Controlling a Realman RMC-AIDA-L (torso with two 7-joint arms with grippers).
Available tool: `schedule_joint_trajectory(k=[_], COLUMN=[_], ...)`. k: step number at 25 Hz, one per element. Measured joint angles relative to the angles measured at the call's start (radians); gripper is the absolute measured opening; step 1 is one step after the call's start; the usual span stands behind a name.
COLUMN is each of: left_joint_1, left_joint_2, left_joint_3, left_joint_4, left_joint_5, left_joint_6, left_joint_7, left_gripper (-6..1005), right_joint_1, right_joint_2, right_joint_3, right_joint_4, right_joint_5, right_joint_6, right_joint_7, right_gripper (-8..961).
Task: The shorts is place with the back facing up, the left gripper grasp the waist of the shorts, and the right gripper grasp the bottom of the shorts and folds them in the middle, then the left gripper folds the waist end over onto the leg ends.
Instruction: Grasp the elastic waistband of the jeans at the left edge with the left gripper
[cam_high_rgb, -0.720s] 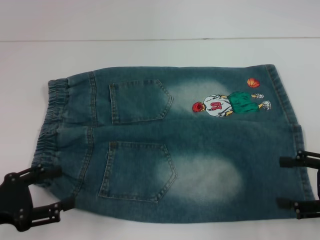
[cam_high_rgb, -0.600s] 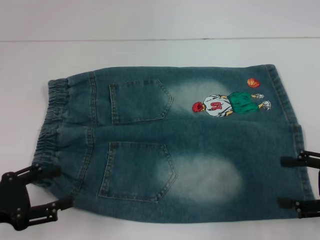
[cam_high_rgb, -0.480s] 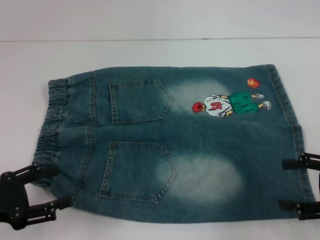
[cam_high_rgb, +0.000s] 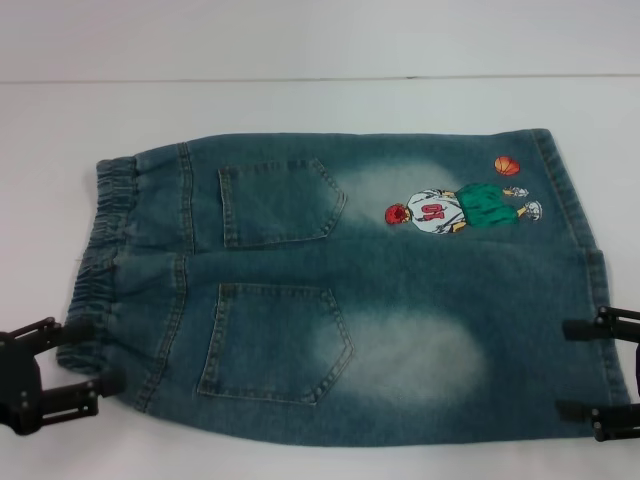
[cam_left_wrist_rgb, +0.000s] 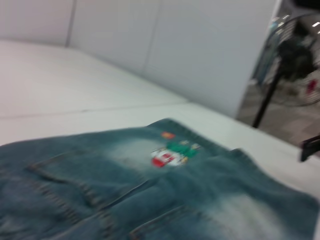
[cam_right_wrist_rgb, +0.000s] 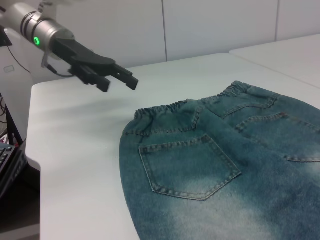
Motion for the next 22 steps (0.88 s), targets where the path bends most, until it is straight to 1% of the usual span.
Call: schedule_joint_trajectory(k=[4,7,11,15,22], left_joint_1=[0.009,0.013,0.002,-0.008,-0.023], left_joint_2=[-0.038,-0.054,-0.072,-0.082,-0.081], left_joint_3=[0.041,0.075,0.11,0.153,0.224], left_joint_4=[0.171,0.277,0.376,0.429,0.422], left_joint_5=[0.006,0.039,0.123,0.171,0.184], left_joint_6=[-0.029,-0.045,-0.056,-0.08,-0.153], left_joint_7=[-0.139,-0.255,-0.377,-0.455,-0.538], left_gripper=[835,832,828,823,815], right_joint_1=[-0.004,-0.003,-0.004,-0.005,-0.002], right_joint_2=[0.0,0.0,0.002,0.002,0.002], right_joint_3=[0.006,0.01,0.011,0.012,0.012], right_joint_4=[-0.002,-0.001,-0.001,-0.001,-0.001], right_joint_5=[0.003,0.0,0.002,0.003,0.002], right_joint_6=[0.0,0.0,-0.001,-0.001,0.004], right_joint_7=[0.001,0.002,0.003,0.004,0.017], right_gripper=[914,914,914,914,915])
